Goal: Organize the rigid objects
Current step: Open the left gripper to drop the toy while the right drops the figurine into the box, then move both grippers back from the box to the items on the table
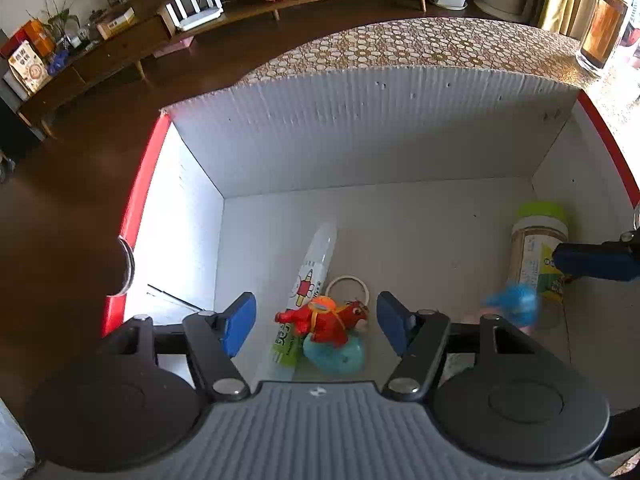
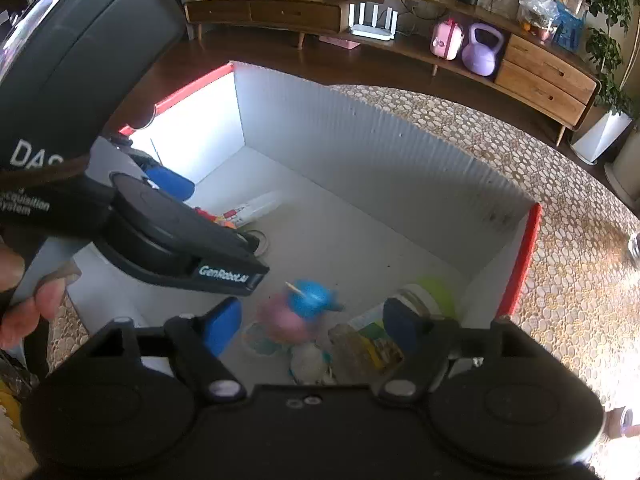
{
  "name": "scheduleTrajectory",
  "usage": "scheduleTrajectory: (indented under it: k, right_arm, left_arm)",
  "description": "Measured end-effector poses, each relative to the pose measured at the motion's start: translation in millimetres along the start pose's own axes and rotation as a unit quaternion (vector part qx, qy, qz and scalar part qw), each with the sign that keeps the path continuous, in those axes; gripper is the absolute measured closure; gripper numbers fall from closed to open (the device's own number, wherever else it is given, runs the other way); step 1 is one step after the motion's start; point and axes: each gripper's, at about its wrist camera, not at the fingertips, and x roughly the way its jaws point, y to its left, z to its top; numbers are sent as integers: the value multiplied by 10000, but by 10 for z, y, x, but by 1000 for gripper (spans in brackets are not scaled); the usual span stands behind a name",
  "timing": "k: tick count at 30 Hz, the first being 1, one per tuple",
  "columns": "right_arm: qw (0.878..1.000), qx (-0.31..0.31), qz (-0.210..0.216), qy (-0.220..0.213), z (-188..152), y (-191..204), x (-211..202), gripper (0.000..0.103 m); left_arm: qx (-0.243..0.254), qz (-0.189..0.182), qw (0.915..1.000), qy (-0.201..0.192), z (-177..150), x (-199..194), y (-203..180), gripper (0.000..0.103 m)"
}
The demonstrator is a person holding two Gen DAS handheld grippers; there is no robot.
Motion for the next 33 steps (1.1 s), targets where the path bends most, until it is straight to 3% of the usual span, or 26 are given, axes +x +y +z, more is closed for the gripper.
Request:
scheduleTrajectory:
  k: [3, 13, 33]
  right_arm:
    - [10000, 35, 5, -55, -18, -13, -57, 23]
    - [9991, 144, 132, -389, -98, -32, -405, 17]
    - [9913, 357, 266, -1237, -545, -188, -1457, 3]
  left_arm:
    - [5, 97, 9999, -102, -20, -56, -9, 28]
    - [-120, 85, 9991, -403, -124, -303, 2, 28]
    - [-235, -45, 9914, -1286, -537, -1226, -233, 28]
